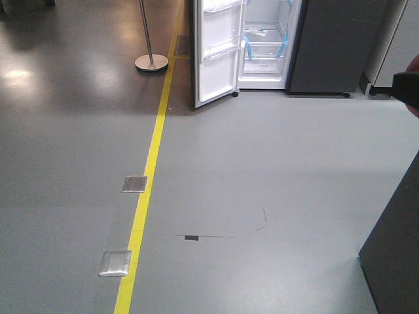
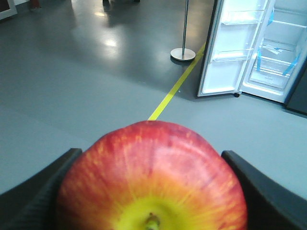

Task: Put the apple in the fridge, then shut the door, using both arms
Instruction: 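Approach the refrigerator's open compartment with the apple in right gripper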

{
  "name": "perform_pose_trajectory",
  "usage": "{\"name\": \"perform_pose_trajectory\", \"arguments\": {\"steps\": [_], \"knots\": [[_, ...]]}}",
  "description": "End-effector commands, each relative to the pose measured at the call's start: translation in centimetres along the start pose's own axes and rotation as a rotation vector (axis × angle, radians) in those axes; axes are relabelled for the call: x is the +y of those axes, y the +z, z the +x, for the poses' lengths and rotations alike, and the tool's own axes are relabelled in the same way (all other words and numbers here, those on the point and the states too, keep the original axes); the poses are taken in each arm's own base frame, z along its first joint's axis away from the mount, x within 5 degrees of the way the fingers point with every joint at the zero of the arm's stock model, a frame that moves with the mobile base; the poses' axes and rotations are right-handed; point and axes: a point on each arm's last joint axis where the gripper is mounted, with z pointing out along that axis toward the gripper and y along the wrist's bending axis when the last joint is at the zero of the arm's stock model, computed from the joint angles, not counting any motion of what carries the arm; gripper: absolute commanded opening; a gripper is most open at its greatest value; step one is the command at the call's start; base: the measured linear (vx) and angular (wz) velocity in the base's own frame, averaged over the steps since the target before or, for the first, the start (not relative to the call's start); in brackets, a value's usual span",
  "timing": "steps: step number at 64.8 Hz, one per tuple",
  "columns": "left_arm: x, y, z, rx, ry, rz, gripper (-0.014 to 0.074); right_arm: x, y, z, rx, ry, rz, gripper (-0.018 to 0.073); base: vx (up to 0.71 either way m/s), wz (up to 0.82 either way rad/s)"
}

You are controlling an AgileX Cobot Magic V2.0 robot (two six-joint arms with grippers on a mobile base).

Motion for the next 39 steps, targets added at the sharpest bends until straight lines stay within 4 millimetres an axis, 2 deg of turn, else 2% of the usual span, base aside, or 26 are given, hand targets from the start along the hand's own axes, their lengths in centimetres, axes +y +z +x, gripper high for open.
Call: {"name": "perform_pose_trajectory", "arguments": {"steps": [1, 39], "knots": [[-0.04, -0.23, -1.37, -0.105, -0.014, 0.011, -0.0006, -0.01, -0.73, -1.41, -0.102, 0.009, 0.031, 0.006, 0.21, -0.06], [-0.04, -0.23, -1.37, -0.105, -0.014, 0.011, -0.0006, -0.01, -0.73, -1.41, -0.102, 0.009, 0.03, 0.006, 0.21, -0.04]]}}
